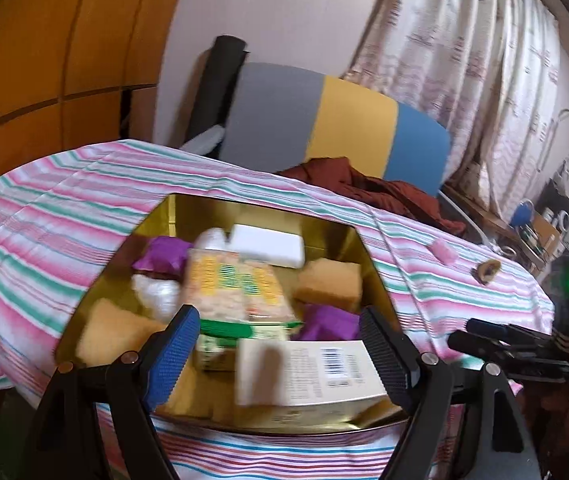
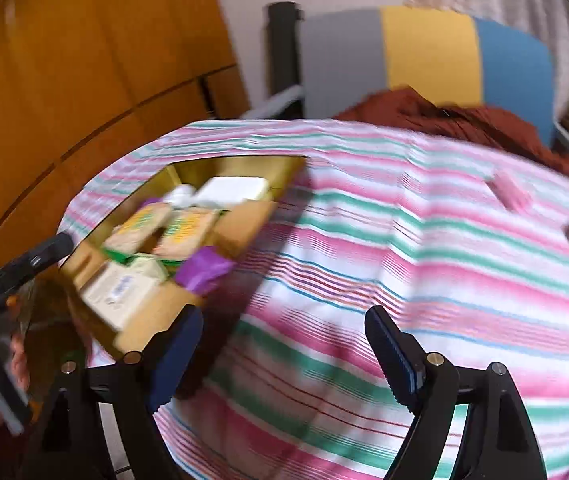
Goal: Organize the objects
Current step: 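Move both tools back toward the remaining items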
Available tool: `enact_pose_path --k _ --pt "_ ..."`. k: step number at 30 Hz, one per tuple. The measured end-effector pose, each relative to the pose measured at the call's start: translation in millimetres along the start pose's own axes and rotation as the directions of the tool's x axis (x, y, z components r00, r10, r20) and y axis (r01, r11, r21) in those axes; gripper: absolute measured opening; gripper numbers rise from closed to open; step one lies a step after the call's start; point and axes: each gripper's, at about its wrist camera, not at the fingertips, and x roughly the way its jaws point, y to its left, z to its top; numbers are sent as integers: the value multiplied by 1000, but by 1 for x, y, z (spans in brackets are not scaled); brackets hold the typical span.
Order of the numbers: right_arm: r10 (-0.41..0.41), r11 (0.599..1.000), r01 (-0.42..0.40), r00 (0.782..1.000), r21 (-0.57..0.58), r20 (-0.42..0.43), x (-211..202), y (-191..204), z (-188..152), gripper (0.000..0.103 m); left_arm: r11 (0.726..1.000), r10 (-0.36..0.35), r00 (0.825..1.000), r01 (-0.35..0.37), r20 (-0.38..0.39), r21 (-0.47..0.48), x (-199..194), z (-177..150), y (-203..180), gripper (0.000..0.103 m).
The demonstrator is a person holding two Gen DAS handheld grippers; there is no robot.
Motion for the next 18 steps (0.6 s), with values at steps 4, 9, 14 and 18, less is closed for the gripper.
enact_pose_path --k 4,9,14,18 --pt "-67 994 67 998 91 0 0 -34 -3 84 998 -41 999 42 -20 53 7 1 -26 84" --pt "-160 973 155 987 169 16 -8 -76 -7 86 986 -103 993 109 -52 124 18 3 -65 84" --pt "-267 939 254 963 234 24 -17 -118 -13 87 967 -152 984 166 -88 191 33 3 -105 84" --pt "-341 908 322 940 269 27 -24 -150 -13 88 952 -194 970 222 -147 209 48 -2 -135 84"
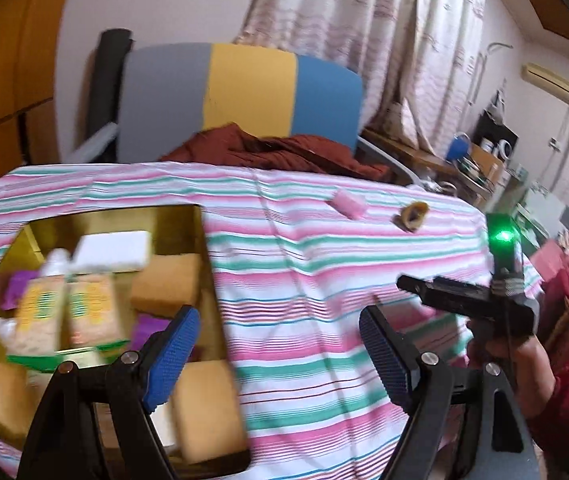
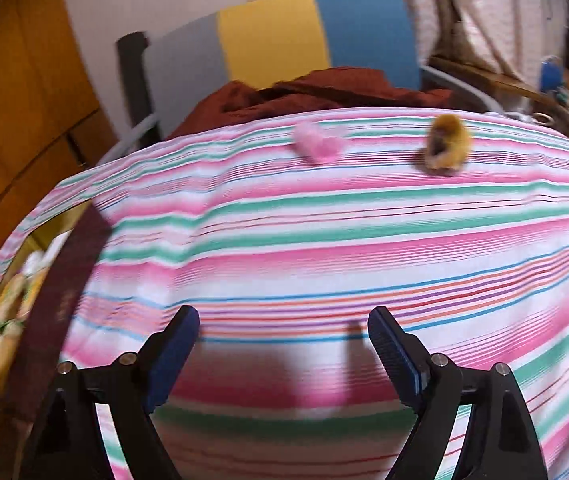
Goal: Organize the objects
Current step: 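Move both tools back toward the remaining items, then grasp the yellow knitted roll with the right tool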
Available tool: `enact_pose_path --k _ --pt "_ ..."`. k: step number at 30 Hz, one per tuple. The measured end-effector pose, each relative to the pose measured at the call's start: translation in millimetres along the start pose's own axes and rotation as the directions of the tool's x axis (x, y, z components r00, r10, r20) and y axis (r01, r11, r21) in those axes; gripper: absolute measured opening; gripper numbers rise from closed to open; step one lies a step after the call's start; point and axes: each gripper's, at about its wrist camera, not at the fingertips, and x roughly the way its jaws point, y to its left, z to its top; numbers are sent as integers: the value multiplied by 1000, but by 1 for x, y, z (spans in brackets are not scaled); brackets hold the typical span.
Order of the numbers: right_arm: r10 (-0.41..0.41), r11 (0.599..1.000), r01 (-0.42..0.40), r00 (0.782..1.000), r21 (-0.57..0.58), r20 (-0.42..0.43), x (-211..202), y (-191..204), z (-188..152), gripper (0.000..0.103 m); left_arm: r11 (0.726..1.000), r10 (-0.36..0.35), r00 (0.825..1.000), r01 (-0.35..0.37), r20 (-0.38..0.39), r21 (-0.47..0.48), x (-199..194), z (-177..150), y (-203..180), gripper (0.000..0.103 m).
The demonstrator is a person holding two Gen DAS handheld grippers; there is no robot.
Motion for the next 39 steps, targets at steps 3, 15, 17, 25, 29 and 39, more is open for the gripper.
enact_pose_path --k 3,15,17,25,29,39 --pt "-51 999 51 999 13 20 6 -23 12 90 999 -25 999 26 -35 30 13 0 -16 84" --pt "-245 966 226 956 123 164 45 -104 101 95 994 -60 987 72 -147 80 52 -2 -55 84" --pt "-272 959 253 948 132 162 58 -113 114 95 994 -56 987 70 -153 86 56 1 -58 84" --pt "-226 960 202 968 195 108 100 -132 143 90 997 -55 981 66 -187 50 83 17 -65 84" --pt "-197 961 185 980 203 40 117 -139 140 65 997 -63 977 68 -205 22 100 23 -75 84" --pt "-230 952 214 972 219 46 116 -139 132 51 998 3 985 9 -174 70 156 70 -98 85"
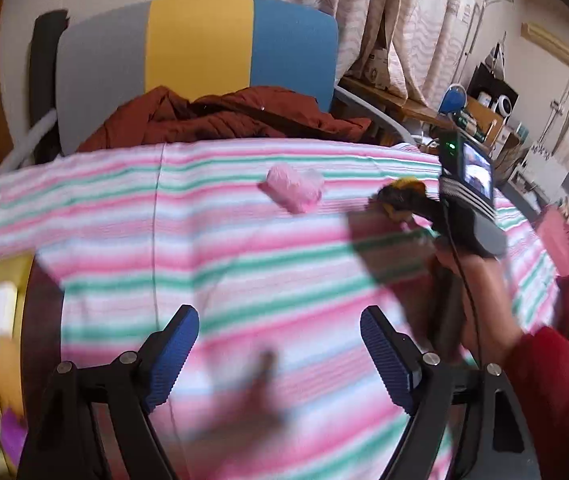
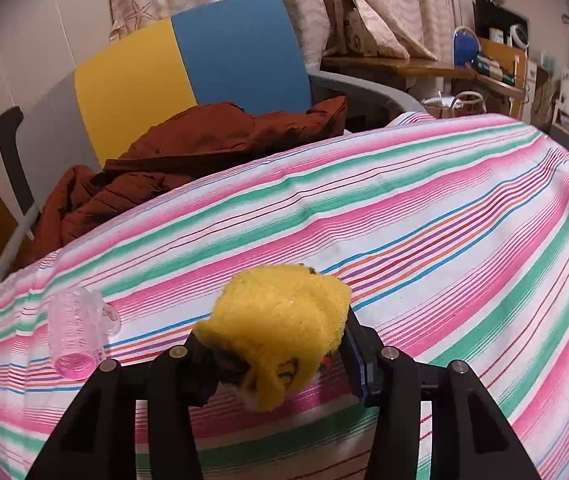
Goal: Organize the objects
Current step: 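Grasp the yellow knitted roll with the right tool, then grasp the pink hair curler with the left tool while the right holds the knitted roll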
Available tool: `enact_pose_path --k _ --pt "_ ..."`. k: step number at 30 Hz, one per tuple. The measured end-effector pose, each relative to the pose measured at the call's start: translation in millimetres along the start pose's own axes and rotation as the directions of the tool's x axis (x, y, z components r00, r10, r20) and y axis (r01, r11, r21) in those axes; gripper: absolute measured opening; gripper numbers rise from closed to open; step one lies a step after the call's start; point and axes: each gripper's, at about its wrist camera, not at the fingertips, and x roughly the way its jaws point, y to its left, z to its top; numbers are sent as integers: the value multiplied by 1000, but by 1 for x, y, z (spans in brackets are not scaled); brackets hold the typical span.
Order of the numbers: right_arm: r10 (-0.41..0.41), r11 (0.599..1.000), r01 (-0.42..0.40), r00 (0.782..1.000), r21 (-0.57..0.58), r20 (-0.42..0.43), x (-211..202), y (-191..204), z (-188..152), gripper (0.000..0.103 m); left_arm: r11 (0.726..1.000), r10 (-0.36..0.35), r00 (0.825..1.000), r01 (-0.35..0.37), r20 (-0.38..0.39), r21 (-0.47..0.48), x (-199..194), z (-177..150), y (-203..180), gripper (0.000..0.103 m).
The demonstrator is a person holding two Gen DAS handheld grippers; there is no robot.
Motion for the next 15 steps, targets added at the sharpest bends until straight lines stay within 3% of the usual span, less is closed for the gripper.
enact_pose_path --k 7,12,15 --pt "-10 1000 10 1000 -6 2 0 0 -1 51 994 11 998 -4 -64 108 69 59 -4 85" --pt "-4 1000 4 1000 -1 4 1 -1 -1 51 946 58 996 -34 -67 322 113 85 -16 85" --pt "-7 1000 7 1000 -5 4 2 -1 -1 51 929 56 997 -33 -54 369 133 97 -19 88"
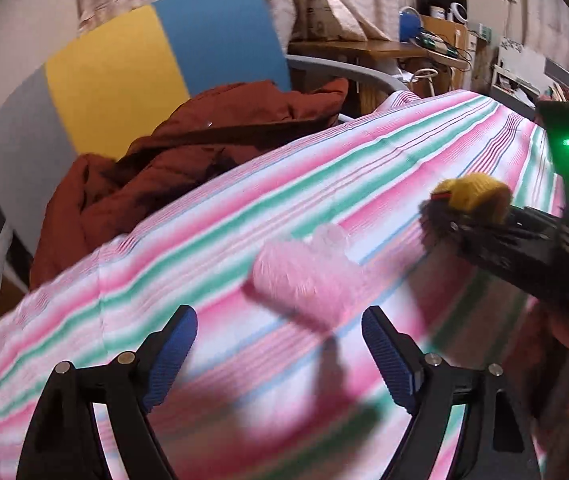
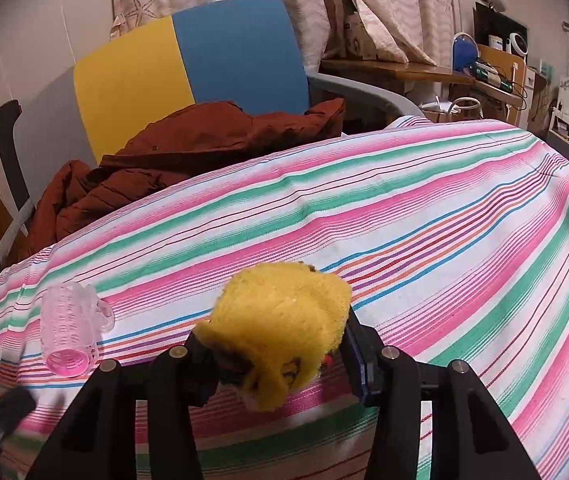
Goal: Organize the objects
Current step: 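Grasp the pink hair curler with the left tool while the right holds the knitted roll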
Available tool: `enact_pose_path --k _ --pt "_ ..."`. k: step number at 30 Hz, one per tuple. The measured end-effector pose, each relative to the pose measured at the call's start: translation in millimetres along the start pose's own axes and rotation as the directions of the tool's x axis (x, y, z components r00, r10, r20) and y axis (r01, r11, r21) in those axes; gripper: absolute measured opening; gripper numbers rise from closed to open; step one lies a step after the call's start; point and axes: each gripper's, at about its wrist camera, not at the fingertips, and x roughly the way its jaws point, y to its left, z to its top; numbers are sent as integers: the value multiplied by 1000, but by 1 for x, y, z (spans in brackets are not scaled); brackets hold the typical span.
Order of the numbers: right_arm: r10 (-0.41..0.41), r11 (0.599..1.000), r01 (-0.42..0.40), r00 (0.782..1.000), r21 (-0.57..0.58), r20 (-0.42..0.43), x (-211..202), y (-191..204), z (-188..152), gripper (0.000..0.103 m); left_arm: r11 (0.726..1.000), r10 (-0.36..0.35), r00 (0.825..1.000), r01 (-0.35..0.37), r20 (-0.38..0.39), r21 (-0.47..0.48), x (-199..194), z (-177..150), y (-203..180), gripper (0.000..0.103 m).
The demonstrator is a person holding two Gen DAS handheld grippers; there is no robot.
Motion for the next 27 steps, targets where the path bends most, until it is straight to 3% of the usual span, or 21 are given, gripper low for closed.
enact_pose_path --k 3,8,11,13,15,20,27 --pt "3 1000 -3 1000 2 3 0 0 0 51 998 -43 999 43 3 -43 12 11 10 95" --pt "-2 1000 2 1000 -2 6 1 0 0 51 998 -42 999 41 19 46 26 16 -1 98" --pt "-11 1000 11 1000 -10 7 1 2 -1 51 998 -53 998 52 22 45 34 18 -7 98" --pt "-8 1000 9 1000 -7 9 0 1 -1 51 998 -69 997 68 38 17 36 18 -8 92" --pt "-4 1000 4 1000 -3 10 0 1 -1 51 996 -93 995 93 28 -7 41 17 -7 75" --pt "-11 1000 11 1000 -10 11 0 2 -1 51 993 -109 993 111 38 -41 42 12 -2 74" --pt "-33 999 34 999 -26 21 -2 6 -2 50 1000 -20 997 22 81 -19 29 0 -8 73"
